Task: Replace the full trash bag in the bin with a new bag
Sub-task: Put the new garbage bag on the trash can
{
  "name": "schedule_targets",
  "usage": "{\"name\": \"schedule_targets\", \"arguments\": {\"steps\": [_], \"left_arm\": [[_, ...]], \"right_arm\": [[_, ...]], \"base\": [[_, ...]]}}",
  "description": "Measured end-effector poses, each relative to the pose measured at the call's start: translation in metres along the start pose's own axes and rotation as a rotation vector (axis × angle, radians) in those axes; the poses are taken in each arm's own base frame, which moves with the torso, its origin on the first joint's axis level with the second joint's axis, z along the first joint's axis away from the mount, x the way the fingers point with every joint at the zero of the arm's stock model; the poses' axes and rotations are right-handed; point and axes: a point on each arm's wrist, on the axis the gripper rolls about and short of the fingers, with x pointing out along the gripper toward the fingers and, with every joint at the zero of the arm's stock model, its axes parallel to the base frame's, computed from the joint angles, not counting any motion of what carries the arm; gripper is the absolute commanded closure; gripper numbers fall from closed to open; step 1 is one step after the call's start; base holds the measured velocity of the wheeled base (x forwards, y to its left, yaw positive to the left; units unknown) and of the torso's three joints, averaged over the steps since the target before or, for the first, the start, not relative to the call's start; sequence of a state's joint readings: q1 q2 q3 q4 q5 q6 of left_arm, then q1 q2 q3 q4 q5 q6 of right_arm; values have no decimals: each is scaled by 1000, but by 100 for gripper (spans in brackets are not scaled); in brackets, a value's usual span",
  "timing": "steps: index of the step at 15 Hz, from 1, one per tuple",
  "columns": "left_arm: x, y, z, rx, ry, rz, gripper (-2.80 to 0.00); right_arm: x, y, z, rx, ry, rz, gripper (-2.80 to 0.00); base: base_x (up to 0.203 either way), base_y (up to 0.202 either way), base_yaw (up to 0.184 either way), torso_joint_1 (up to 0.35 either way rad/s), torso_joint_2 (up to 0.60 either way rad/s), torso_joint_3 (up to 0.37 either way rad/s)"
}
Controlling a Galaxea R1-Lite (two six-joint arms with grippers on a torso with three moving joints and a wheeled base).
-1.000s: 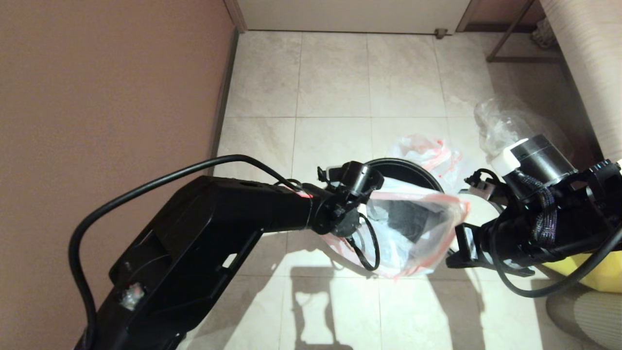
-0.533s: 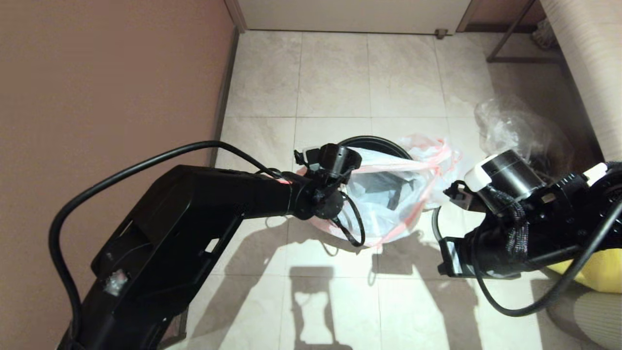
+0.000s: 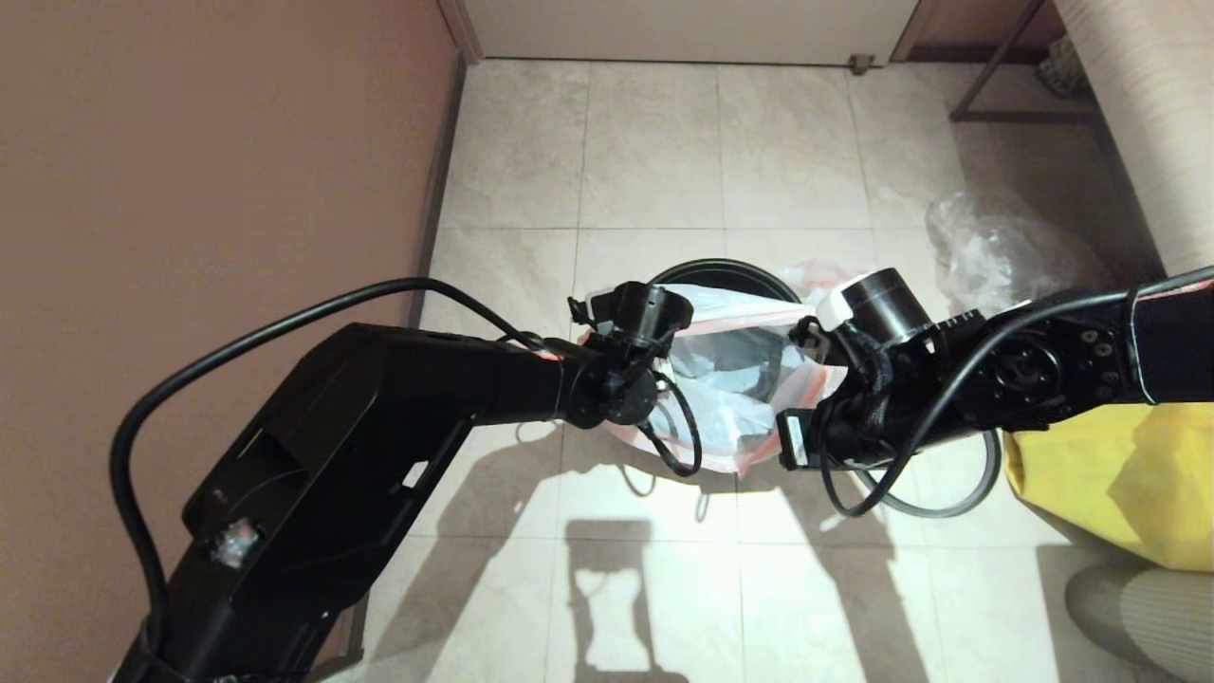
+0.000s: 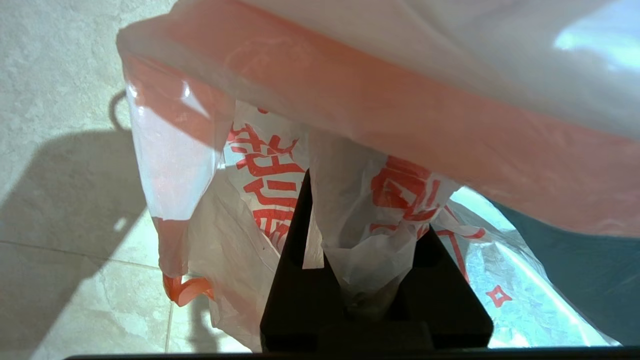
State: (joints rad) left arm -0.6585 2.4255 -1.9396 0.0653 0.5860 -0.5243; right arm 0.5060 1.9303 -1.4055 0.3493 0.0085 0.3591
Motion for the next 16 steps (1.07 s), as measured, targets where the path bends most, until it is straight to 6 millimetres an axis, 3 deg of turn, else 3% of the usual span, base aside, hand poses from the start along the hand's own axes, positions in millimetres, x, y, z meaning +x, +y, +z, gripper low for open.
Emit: {"name": "schedule_targets", "arguments": {"steps": [3,12,16], "left_arm": [[-2,-2,-2,2,2,-5,0],[-1,-1,-1,-2,1,-4,0],[-1,0,1,-6,-4,-3,0]], "right_arm": [[8,0,0,3,-2,11,0],[30,-9,25,-19,-93,22,0],[35,-16,18,-11,-8,-15,0]], "base": [[0,0,0,0,0,0],[0,0,0,0,0,0],[0,0,0,0,0,0]]}}
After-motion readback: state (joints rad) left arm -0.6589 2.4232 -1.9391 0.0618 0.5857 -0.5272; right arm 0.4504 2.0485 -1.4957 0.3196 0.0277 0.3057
